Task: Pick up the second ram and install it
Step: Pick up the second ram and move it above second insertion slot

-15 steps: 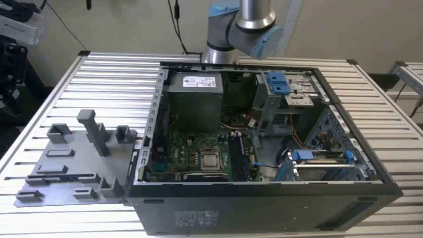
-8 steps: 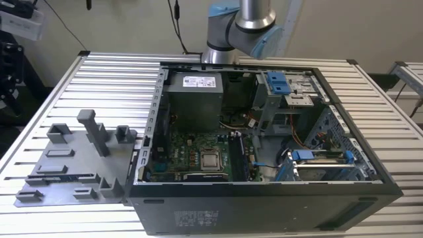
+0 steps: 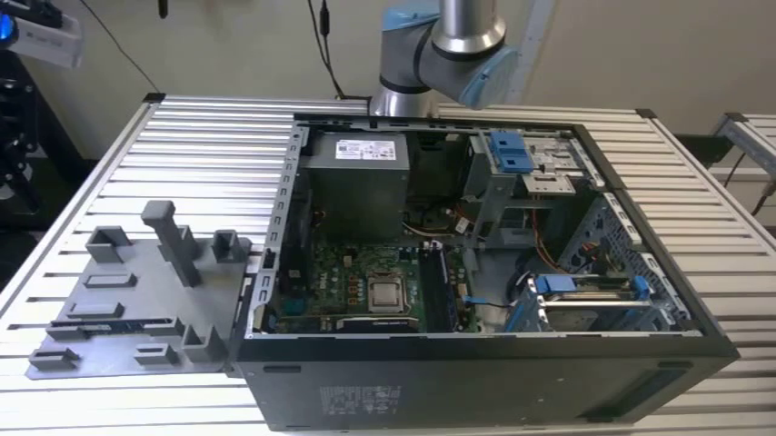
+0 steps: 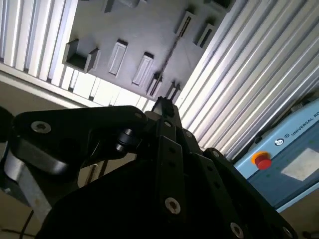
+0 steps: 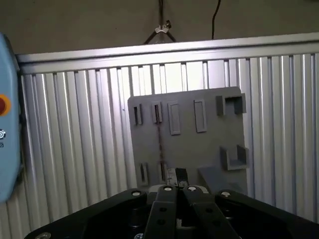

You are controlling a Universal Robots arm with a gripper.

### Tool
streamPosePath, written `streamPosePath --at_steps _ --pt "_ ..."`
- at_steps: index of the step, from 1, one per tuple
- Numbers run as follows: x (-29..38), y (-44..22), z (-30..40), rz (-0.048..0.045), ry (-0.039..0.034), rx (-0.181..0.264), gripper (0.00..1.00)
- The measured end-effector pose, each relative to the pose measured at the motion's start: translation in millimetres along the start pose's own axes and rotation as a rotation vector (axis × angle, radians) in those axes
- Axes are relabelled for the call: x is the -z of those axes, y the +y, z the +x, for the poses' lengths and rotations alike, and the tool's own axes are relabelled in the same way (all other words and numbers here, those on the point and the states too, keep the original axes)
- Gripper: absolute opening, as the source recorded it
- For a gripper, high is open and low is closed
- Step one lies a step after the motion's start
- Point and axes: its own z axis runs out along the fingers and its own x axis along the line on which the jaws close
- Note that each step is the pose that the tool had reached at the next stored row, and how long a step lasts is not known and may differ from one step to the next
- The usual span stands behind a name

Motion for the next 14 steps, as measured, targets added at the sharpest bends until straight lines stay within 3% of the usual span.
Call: streamPosePath --at_steps 7,14 --pt "-0.4 0.0 0.0 -0.0001 0.0021 0.087 0.11" --pt "-0.5 0.0 0.0 -0.0002 0.0032 0.132 0.11"
